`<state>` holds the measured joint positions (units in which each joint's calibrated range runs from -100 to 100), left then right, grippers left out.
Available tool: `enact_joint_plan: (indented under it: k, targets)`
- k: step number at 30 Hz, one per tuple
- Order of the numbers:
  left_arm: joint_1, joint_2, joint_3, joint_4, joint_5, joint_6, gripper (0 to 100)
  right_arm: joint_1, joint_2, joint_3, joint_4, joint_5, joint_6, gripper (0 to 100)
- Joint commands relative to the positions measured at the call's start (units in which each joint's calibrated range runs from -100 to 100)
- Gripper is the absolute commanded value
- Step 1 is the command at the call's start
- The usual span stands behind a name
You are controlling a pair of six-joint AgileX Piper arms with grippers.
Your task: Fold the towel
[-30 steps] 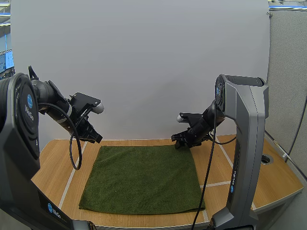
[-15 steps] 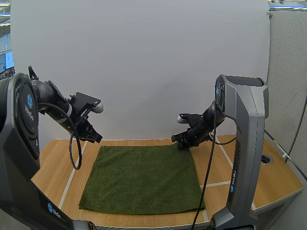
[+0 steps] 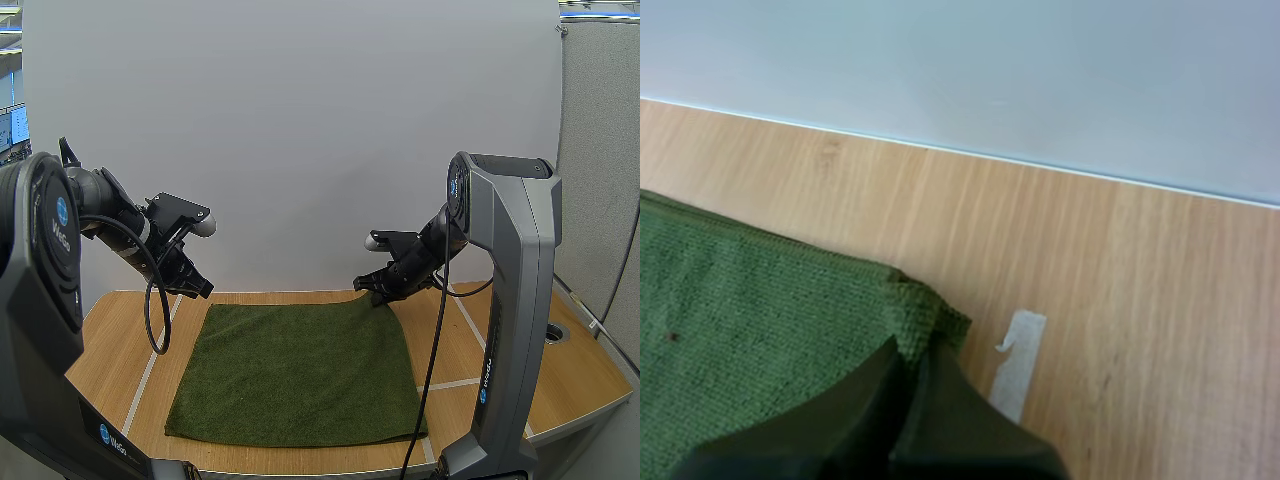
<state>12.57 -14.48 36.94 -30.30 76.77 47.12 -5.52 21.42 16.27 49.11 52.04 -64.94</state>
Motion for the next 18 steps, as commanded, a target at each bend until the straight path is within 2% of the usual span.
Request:
enact_joint_plan:
  k: [1, 8, 18]
  targets:
    - [0.06, -0.6, -0.3, -0.7, 0.5, -0.8, 0, 0.0, -1.0, 0.3, 0.3, 5.5, -0.3, 0]
    - [0.06, -0.7, -0.3, -0.7, 1.3, -1.6, 0, 0.0, -1.0, 0.3, 0.3, 14.3, -0.3, 0]
    - [0.06, -6.7, -0.4, -1.0, 1.3, -3.0, 0, 1.4, -7.4, 0.3, -0.1, 18.3, -0.7, 0]
